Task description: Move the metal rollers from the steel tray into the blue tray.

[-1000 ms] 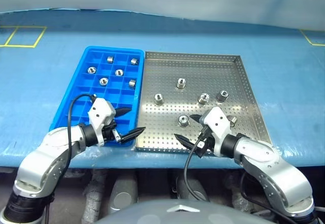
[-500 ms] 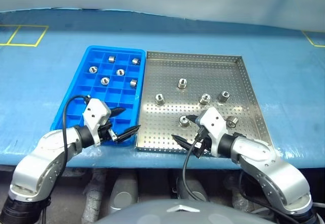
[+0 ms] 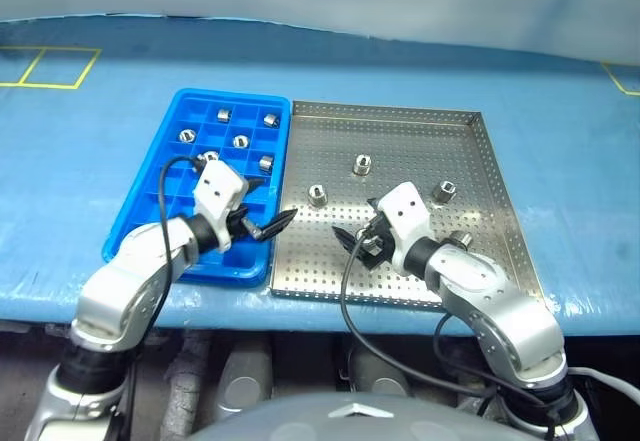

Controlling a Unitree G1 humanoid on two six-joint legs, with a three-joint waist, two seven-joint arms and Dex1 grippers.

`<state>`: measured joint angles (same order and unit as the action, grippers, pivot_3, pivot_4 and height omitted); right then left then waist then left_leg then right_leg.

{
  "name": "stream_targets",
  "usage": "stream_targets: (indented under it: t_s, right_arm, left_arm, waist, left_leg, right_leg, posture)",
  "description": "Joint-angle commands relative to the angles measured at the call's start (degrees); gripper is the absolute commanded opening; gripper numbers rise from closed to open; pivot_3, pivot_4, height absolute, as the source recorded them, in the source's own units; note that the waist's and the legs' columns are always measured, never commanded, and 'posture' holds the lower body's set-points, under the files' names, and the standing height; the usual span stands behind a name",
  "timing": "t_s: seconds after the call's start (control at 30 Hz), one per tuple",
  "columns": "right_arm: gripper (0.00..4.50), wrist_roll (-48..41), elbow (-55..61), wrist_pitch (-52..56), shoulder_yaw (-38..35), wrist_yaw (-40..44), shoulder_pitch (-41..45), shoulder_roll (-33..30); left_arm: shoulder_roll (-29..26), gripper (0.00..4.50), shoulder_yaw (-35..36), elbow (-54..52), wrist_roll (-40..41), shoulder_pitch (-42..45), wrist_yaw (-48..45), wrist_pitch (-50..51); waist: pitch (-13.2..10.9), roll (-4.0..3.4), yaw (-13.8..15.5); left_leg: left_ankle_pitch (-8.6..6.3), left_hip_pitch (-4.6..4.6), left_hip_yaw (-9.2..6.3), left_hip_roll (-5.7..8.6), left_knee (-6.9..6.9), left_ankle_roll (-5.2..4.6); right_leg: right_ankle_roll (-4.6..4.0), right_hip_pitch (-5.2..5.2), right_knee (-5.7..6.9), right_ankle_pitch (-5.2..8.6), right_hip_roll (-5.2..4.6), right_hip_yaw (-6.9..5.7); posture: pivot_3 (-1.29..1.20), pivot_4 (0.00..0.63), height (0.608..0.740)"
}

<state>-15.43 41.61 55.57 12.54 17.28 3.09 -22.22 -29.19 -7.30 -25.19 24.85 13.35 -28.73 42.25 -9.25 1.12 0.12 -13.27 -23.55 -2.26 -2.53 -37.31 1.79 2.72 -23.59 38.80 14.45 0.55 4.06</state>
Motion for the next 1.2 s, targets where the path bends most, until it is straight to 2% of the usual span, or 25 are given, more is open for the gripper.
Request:
stream_targets:
  t_s: [0.03, 0.47, 0.63, 0.87, 0.97, 1.17, 1.2]
  right_arm:
    - [4.46, -1.7, 2.4, -0.5, 0.0, 1.6, -0.6, -0.5]
    - [4.46, -3.8, 5.3, -1.0, -0.9, 2.0, -4.1, -1.2]
    - [4.46, -3.5, 5.8, -1.1, -0.8, 0.9, -5.0, -0.7]
    - [4.46, -3.4, 6.0, -1.2, -0.8, 0.1, -5.5, -0.4]
    - [4.50, -3.3, 6.0, -1.4, -0.7, -0.2, -5.5, -0.3]
    - [4.50, -3.3, 5.8, -1.7, -0.8, -0.2, -5.6, -0.3]
    - [4.50, -3.3, 5.7, -1.8, -0.7, -0.1, -5.5, -0.3]
  left_arm:
    - [1.2, 4.50, -4.2, 4.4, -3.2, 5.9, -0.4, 1.0]
    - [6.0, 4.50, -16.3, 30.5, -13.5, 25.4, -8.5, -0.9]
    - [7.7, 4.50, -18.3, 38.5, -17.4, 27.8, -10.5, -3.4]
    - [9.4, 4.50, -19.1, 43.7, -20.6, 28.6, -12.6, -4.7]
    - [9.5, 3.85, -19.6, 44.0, -22.3, 28.8, -13.4, -4.7]
    - [8.3, 1.85, -20.9, 43.4, -25.4, 29.4, -15.2, -3.5]
    - [8.0, 1.74, -21.0, 43.2, -25.8, 29.4, -15.8, -3.5]
  waist:
    - [0.0, 0.00, 0.0]
    - [0.0, 0.00, -0.9]
    - [0.0, -0.04, -1.2]
    - [0.1, -0.18, -1.9]
    - [0.2, -0.24, -2.2]
    - [0.2, -0.26, -2.7]
    - [0.2, -0.25, -2.7]
  left_leg:
    - [0.00, 0.00, 0.01, 0.02, -0.01, 0.00]
    - [0.00, -0.04, -0.01, 0.03, 0.00, -0.01]
    - [0.00, -0.02, -0.02, 0.03, -0.01, -0.01]
    - [0.03, 0.09, -0.01, 0.02, -0.02, -0.05]
    - [0.05, 0.10, -0.01, 0.03, -0.08, -0.08]
    - [0.05, 0.08, 0.00, 0.02, -0.08, -0.09]
    - [0.05, 0.07, 0.00, 0.01, -0.07, -0.09]
  right_leg:
    - [0.01, 0.01, 0.00, 0.00, -0.01, 0.01]
    - [0.02, -0.04, 0.00, -0.02, 0.02, 0.03]
    - [0.03, 0.00, 0.01, -0.01, 0.02, 0.02]
    - [0.03, 0.08, 0.09, -0.01, 0.04, 0.04]
    - [0.04, 0.10, 0.13, -0.02, 0.04, 0.05]
    - [0.06, 0.05, 0.14, -0.04, 0.05, 0.08]
    - [0.06, 0.05, 0.13, -0.04, 0.06, 0.08]
  posture:
    - [0.10, 0.150, 0.740]
    - [0.04, 0.150, 0.740]
    - [0.02, 0.150, 0.740]
    - [0.01, 0.150, 0.740]
    - [0.01, 0.150, 0.740]
    - [0.01, 0.150, 0.740]
    - [0.02, 0.150, 0.740]
